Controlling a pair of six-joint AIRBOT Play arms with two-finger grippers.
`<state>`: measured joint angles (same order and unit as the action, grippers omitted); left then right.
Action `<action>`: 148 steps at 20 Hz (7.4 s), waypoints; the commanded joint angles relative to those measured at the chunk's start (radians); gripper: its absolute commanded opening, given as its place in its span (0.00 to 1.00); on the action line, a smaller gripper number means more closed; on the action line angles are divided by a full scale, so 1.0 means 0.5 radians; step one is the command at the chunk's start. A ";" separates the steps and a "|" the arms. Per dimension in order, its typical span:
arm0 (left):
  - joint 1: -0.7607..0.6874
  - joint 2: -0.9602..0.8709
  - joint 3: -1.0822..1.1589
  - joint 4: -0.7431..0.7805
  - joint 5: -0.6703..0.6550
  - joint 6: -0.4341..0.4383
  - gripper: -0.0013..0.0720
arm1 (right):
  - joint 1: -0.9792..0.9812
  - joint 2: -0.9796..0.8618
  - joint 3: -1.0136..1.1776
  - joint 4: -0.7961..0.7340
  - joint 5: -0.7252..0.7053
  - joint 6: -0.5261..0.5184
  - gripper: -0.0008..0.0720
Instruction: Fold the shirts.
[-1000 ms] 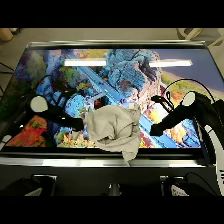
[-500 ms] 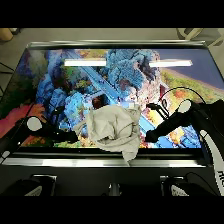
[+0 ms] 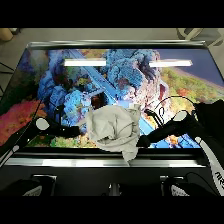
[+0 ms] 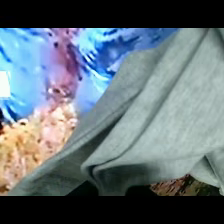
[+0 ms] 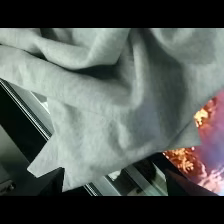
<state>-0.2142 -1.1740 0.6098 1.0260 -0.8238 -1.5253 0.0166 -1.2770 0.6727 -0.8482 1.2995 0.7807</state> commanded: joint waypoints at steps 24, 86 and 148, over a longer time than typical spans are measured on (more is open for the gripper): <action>0.289 0.697 2.261 0.776 0.171 -0.163 0.06 | -0.005 0.777 2.465 -1.353 -0.446 0.384 0.04; 0.156 1.091 2.301 0.755 -0.124 -0.226 0.06 | -0.314 1.312 2.300 -1.122 -0.805 0.233 0.04; 0.562 -0.144 0.139 -0.064 -0.466 0.359 0.06 | -0.846 -0.862 1.041 -0.346 -0.050 0.250 0.74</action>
<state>0.0685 -1.2770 0.6777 1.0107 -1.0492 -1.3537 -0.4084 -1.6970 1.2224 -1.0588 1.3888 0.8864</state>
